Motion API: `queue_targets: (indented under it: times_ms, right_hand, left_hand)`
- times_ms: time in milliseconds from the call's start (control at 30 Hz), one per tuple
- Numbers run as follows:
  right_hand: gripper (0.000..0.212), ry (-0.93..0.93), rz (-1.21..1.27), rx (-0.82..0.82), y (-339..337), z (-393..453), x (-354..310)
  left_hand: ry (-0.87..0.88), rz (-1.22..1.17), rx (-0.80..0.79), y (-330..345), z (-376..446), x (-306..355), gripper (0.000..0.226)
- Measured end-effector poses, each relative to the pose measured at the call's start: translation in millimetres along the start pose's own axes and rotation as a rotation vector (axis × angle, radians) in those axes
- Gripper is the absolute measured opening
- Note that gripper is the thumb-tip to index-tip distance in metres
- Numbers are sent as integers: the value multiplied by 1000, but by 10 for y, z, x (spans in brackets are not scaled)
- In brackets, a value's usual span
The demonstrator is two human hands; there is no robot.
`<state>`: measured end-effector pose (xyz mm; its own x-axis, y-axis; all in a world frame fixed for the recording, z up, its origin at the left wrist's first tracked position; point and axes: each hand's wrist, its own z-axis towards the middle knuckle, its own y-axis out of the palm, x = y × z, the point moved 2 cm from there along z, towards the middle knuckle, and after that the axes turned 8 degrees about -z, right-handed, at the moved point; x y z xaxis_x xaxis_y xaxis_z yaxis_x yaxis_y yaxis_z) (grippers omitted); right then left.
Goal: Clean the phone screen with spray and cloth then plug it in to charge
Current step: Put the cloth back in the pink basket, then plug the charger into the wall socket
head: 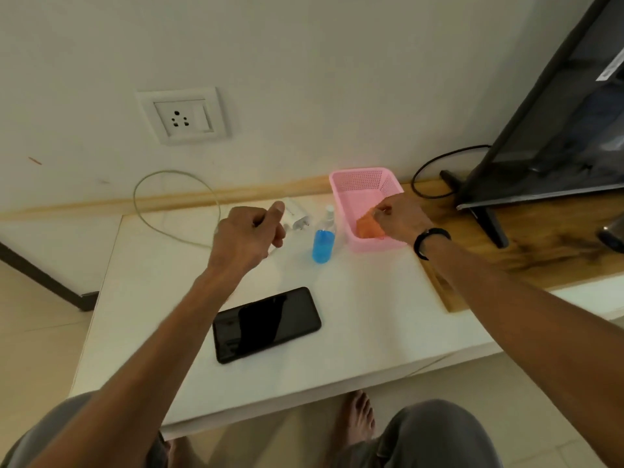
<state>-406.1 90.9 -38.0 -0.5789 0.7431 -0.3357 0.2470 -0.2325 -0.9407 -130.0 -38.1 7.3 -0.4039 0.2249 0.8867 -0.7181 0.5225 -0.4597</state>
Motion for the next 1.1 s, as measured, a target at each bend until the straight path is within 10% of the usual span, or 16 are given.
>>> queue_targets:
  times_ms: [433, 633, 833, 1100]
  right_hand:
    - [14, -236, 450, 761, -125, -1219, -1093]
    - [20, -449, 230, 352, 429, -975, -1908]
    - [39, -270, -297, 91, 751, -249, -1976]
    - [47, -82, -302, -23, 878, 41, -1958]
  left_hand:
    - [-108, 429, -8, -767, 95, -581, 35]
    - [-73, 438, 36, -982, 73, -729, 34]
    - [-34, 508, -19, -937, 99, -755, 41]
    - [-12, 391, 5, -904, 147, -585, 40]
